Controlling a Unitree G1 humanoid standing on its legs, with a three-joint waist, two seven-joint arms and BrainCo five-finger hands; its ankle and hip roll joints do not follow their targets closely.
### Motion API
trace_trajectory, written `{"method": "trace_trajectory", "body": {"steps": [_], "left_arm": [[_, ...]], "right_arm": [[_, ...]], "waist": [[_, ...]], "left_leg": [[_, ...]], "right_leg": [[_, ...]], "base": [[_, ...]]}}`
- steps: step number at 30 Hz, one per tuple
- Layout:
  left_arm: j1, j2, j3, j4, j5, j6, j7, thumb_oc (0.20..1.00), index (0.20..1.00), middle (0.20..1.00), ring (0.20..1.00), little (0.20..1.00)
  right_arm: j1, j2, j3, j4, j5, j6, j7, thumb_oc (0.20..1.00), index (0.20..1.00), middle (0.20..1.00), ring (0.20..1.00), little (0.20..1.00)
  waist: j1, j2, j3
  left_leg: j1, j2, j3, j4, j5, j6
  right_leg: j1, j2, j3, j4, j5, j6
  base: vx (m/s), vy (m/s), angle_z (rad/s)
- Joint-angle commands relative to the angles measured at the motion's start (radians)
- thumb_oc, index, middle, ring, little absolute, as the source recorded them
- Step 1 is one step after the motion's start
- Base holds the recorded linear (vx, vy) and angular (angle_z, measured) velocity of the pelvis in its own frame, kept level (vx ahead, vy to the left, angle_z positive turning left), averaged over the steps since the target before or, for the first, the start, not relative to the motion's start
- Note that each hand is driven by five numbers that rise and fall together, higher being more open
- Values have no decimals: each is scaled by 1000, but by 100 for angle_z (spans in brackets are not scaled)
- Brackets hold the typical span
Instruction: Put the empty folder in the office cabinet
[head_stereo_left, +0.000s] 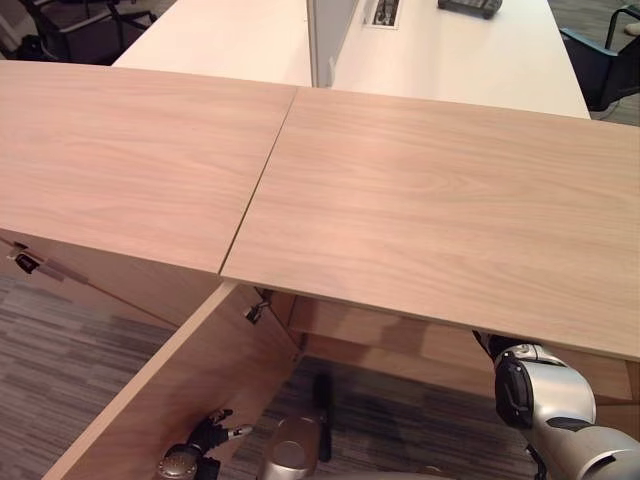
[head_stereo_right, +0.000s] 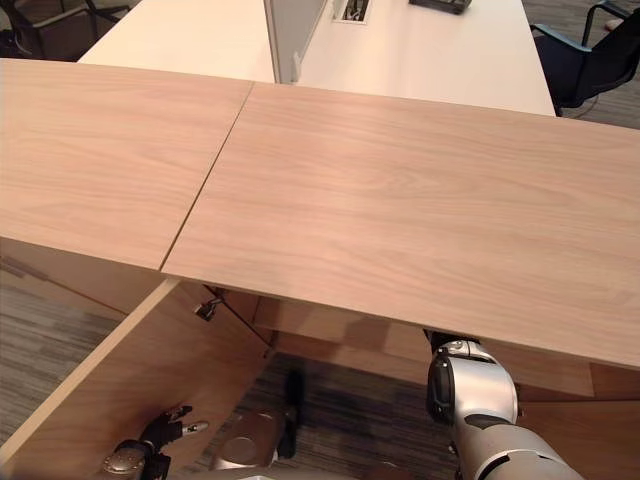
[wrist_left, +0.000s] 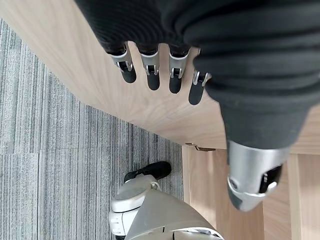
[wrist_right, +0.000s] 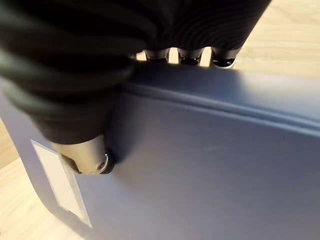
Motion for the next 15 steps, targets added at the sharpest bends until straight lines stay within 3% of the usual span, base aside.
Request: {"method": "trace_trajectory", "body": {"steps": [1, 3, 6, 11, 15], "left_arm": [[7, 82, 56, 12, 10, -26, 41, 1000, 1000, 1000, 1000, 1000], [16, 69, 56, 20, 22, -30, 36, 1000, 1000, 1000, 1000, 1000], [28, 48, 50, 28, 29, -30, 32, 1000, 1000, 1000, 1000, 1000], [53, 24, 14, 22, 46, -24, 14, 1000, 1000, 1000, 1000, 1000], [58, 18, -2, 12, 47, -23, 7, 1000, 1000, 1000, 1000, 1000]], "right_arm": [[-69, -109, -7, -70, -35, -46, 30, 200, 200, 200, 200, 200], [-50, -115, -18, -67, -32, -43, 29, 200, 200, 200, 200, 200], [-32, -141, -18, -62, -38, -37, 29, 200, 200, 200, 200, 200], [-44, -156, -6, -48, -39, -26, 38, 200, 200, 200, 200, 200], [-55, -160, -1, -42, -35, -26, 45, 200, 200, 200, 200, 200]], "waist": [[22, -9, -38], [22, -20, -51], [17, -1, -78], [8, 38, -102], [4, 51, -106]], "left_leg": [[54, 78, -31, 32, -81, -148], [70, 53, -27, 33, -97, -146], [79, 42, -33, 15, -89, -148], [108, 59, -49, -13, -81, -160], [123, 73, -51, -21, -74, -171]], "right_leg": [[3, -19, -28, -43, 91, 4], [25, -25, -25, -57, 118, 12], [42, -23, -30, -79, 145, 12], [63, -1, -25, -105, 119, 11], [74, 19, -20, -110, 97, 5]], "base": [[143, -30, 1], [161, -32, 39], [67, -18, 67], [86, -58, -18], [64, -87, -6]]}}
